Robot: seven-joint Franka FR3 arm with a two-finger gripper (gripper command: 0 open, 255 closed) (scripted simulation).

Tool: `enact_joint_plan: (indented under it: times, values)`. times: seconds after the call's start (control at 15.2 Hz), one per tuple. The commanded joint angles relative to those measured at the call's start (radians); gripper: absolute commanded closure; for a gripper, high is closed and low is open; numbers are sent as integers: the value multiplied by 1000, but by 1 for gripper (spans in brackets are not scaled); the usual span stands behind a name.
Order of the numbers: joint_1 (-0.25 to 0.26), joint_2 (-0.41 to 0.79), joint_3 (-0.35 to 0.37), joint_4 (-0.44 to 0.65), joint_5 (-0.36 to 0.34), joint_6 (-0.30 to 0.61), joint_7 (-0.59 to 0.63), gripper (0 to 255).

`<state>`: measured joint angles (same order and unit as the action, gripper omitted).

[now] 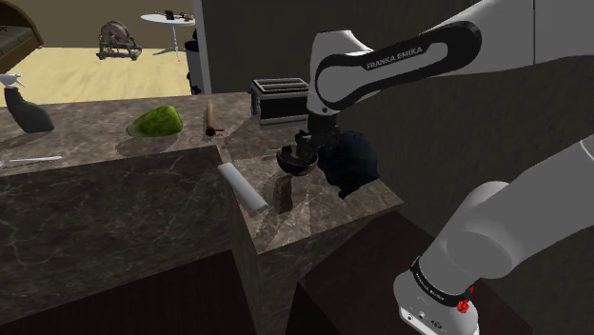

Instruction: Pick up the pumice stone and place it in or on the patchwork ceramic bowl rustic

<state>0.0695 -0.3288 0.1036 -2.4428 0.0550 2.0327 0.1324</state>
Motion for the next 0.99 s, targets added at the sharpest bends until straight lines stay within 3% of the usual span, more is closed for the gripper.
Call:
enact_joint_plan:
  times: [0.0,0.33,0.92]
  values:
    - [11,77,9,19,23,55,7,0]
    - [31,266,25,95,74,163,8,0]
    - [37,338,32,54,80,276,7,0]
